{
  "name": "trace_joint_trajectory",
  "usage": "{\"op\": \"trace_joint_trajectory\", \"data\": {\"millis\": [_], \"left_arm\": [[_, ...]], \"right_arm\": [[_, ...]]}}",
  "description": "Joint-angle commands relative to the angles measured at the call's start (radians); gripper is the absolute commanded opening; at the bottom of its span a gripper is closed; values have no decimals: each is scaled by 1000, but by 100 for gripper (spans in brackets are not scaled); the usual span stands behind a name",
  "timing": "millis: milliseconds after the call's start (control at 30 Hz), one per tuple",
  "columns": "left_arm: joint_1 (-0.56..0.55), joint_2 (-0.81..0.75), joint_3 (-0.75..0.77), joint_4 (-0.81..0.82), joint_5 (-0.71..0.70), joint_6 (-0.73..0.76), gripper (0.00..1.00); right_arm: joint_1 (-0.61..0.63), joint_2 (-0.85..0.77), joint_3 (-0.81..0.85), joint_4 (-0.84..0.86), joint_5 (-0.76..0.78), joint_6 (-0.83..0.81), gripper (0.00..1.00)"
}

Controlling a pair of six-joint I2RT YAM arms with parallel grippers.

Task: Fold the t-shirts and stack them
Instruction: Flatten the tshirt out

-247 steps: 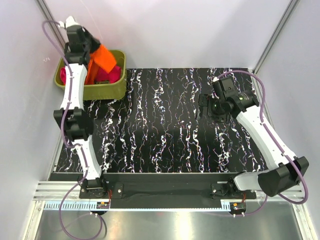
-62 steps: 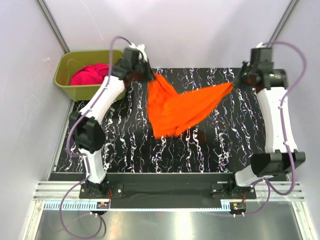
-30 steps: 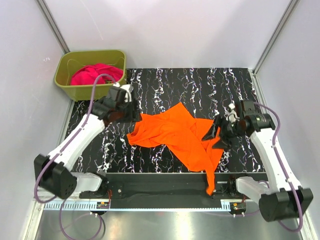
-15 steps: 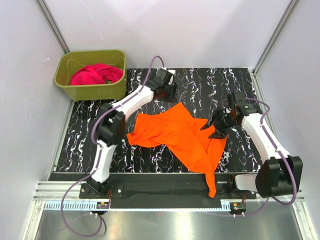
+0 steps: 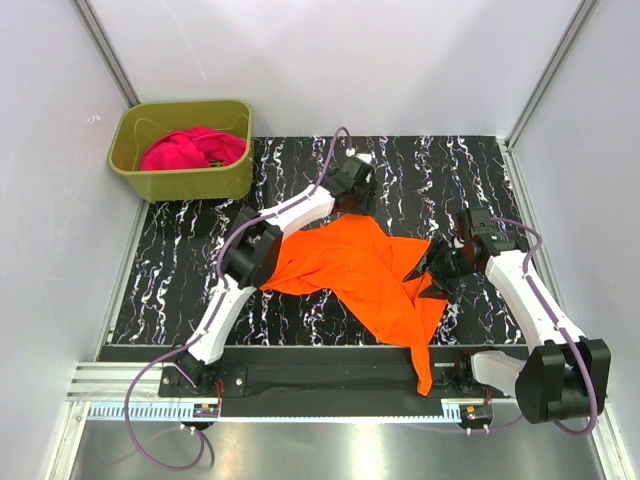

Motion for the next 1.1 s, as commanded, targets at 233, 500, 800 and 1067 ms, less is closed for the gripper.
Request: {"op": "trace_joint_trajectory", "data": {"millis": [233, 500, 800, 1067], "left_arm": [[-16, 33, 13, 87, -148, -28, 62], [-7, 80, 79, 44, -112, -34, 52], [2, 138, 175, -25, -54, -25, 16], [20, -77, 86, -69, -115, 53, 0]], "right_arm": [[0, -27, -20, 62, -40, 12, 59], [1, -49, -36, 68, -40, 29, 58], [0, -78, -44, 68, -30, 53, 58], [1, 3, -12, 67, 63, 75, 52]]}}
